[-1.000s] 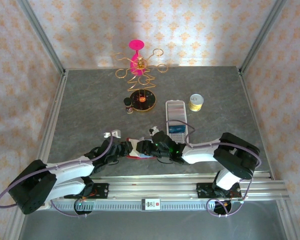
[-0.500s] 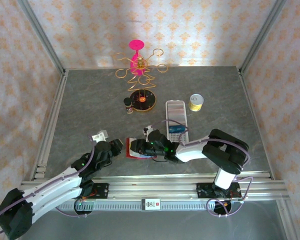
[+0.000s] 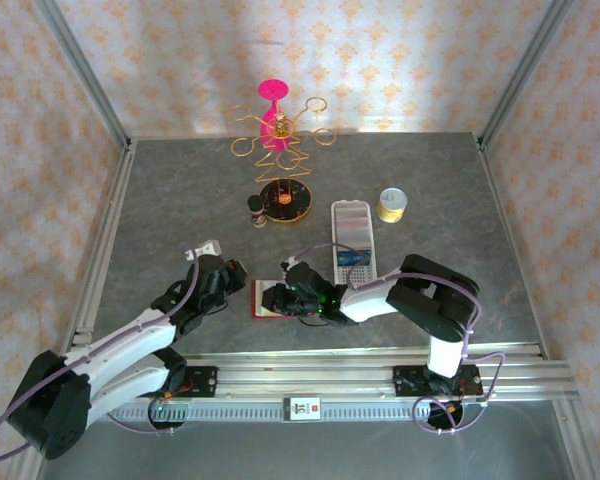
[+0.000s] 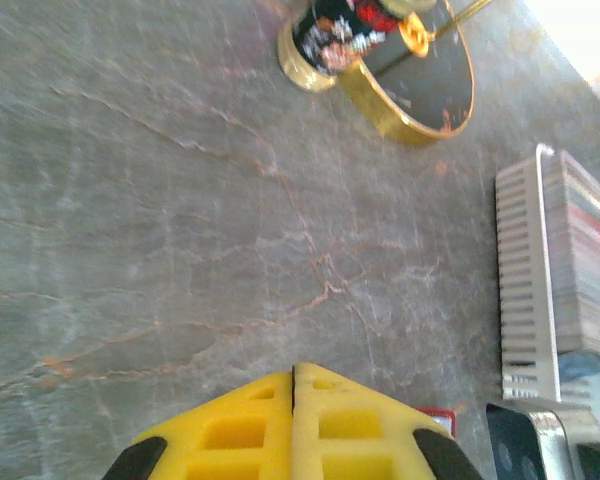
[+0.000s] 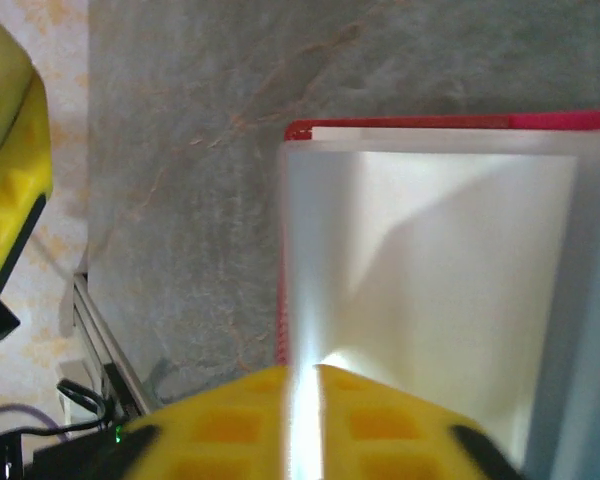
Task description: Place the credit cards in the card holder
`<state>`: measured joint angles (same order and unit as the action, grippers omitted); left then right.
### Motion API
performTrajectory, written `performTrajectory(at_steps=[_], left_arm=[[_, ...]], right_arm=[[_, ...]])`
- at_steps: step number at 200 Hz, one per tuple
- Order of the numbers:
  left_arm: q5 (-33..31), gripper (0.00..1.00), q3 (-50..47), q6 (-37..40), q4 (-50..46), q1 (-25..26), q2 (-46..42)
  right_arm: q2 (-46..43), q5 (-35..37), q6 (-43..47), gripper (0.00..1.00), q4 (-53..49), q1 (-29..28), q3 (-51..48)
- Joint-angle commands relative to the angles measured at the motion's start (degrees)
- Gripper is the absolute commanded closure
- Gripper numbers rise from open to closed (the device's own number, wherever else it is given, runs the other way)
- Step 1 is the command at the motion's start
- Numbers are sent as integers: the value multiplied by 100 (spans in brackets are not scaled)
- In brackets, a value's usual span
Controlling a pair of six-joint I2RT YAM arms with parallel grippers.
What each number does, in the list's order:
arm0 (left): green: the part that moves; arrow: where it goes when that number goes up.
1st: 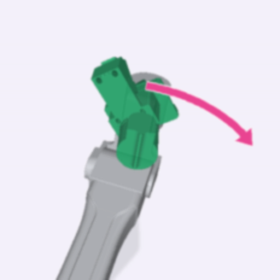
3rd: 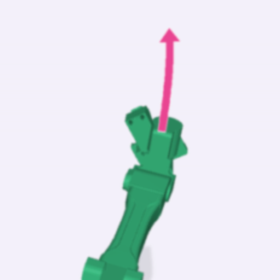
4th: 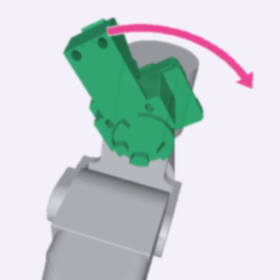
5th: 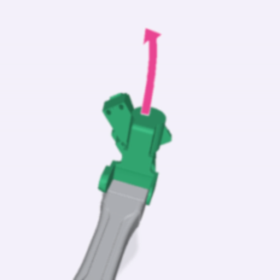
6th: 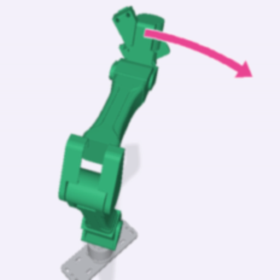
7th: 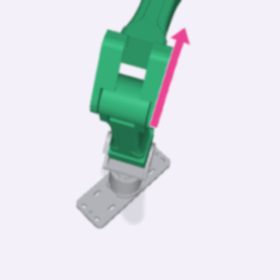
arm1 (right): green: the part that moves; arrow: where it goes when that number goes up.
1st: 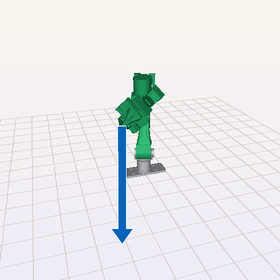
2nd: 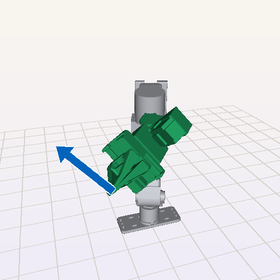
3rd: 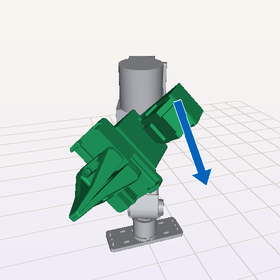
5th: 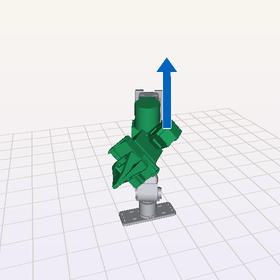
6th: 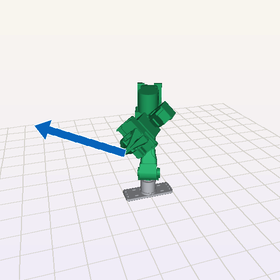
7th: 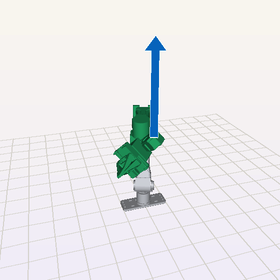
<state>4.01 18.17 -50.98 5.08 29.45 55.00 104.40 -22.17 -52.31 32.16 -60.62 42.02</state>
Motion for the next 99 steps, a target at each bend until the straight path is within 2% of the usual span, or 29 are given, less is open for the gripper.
performTrajectory(at_steps=[1,44,73,99], left_arm=[[719,100,222,116,559,-49,371],[1324,100,117,168,912,-50,954],[1324,100,-10,145,1046,-53,1045],[1313,100,11,107,1151,-47,1178]], right_arm=[[104,173,91,98,-304,-45,164],[236,206,157,100,-394,-96,292],[282,159,184,83,-306,-121,315],[356,91,177,81,-235,-134,315]])
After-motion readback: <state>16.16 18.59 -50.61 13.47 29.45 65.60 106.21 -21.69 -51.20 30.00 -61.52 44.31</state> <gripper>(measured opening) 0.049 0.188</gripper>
